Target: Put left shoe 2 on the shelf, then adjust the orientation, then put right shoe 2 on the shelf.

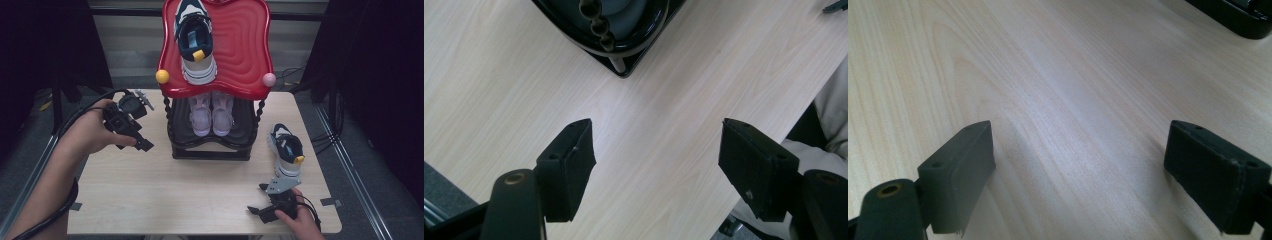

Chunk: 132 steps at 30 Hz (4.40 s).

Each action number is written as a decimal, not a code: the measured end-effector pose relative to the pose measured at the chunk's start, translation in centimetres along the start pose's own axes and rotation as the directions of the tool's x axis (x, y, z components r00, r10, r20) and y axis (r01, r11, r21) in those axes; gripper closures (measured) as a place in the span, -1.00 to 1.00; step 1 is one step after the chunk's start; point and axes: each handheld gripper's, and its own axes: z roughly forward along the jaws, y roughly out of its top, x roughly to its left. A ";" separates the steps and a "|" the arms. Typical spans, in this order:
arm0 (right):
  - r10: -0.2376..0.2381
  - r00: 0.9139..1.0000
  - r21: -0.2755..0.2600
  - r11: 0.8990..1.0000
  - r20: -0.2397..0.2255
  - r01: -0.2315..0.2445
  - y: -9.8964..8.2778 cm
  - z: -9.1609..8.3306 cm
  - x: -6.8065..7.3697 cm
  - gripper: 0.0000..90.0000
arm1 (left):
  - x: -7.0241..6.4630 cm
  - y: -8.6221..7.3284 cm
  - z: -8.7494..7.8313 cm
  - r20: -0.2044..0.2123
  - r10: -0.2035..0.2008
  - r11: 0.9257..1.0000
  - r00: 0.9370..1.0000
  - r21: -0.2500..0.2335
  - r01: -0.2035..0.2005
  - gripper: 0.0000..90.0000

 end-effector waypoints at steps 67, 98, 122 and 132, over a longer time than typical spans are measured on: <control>0.000 1.000 0.001 1.000 -0.001 0.000 0.0 0.0 0.0 -0.73 | -2.9 -8.1 18.4 0.107 -0.073 0.986 0.992 -0.145 0.088 -0.41; 0.007 1.000 0.003 1.000 0.006 -0.007 -0.1 0.0 0.1 -0.74 | -4.3 -10.9 21.9 0.040 -0.061 0.910 0.997 -0.409 0.072 -0.68; -0.015 0.997 0.125 0.992 -0.079 0.025 2.3 -3.0 -1.5 -0.69 | -4.5 -11.6 22.2 0.032 -0.050 0.888 0.998 -0.456 0.059 -0.80; -0.032 0.991 0.179 0.982 -0.127 0.055 4.6 -5.0 -2.7 -0.67 | -4.5 -11.6 22.2 0.037 -0.047 0.888 0.998 -0.457 0.059 -0.82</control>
